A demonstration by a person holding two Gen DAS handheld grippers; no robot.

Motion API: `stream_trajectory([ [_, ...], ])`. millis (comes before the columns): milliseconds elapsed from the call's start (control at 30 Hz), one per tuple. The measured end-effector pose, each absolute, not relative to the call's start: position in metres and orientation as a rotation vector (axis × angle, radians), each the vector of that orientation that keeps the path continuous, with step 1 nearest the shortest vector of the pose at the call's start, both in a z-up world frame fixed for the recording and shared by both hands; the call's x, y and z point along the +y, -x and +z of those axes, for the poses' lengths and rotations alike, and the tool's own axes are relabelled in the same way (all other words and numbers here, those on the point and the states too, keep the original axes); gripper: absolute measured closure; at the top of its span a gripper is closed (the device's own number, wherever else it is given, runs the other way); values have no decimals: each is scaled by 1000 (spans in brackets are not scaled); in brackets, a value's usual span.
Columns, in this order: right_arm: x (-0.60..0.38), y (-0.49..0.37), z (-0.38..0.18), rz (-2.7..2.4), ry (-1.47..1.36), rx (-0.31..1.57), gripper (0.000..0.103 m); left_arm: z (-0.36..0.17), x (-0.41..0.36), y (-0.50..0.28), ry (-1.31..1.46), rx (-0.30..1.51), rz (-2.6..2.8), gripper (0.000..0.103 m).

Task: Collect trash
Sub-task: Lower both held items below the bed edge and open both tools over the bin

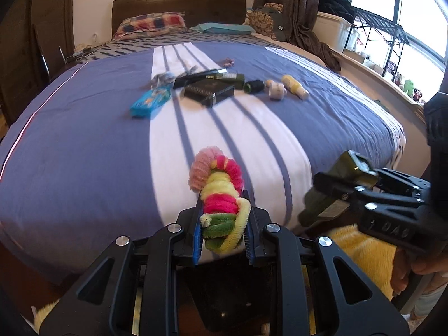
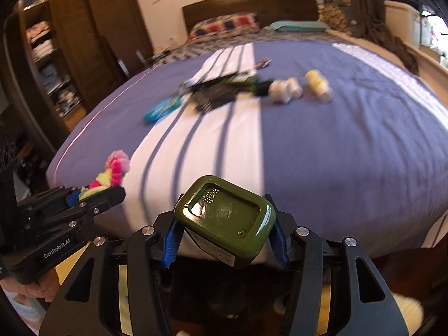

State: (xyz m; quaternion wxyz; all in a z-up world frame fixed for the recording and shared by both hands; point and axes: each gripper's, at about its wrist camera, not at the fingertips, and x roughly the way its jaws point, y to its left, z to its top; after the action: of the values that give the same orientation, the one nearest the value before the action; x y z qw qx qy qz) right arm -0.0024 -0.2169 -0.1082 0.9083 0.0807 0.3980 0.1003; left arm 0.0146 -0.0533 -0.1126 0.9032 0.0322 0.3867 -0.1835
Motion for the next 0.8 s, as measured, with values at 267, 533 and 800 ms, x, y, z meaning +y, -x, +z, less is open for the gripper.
stream_trajectory([
  [267, -194, 24, -143, 233, -136, 930, 49, -158, -43, 19, -71, 945, -396, 81],
  [533, -185, 22, -195, 235, -154, 1076, 49, -222, -44, 14, -63, 1129, -390, 81],
  [800, -184, 13, -241, 219, -194, 1203, 49, -279, -46, 9, -4, 1317, -415, 80],
])
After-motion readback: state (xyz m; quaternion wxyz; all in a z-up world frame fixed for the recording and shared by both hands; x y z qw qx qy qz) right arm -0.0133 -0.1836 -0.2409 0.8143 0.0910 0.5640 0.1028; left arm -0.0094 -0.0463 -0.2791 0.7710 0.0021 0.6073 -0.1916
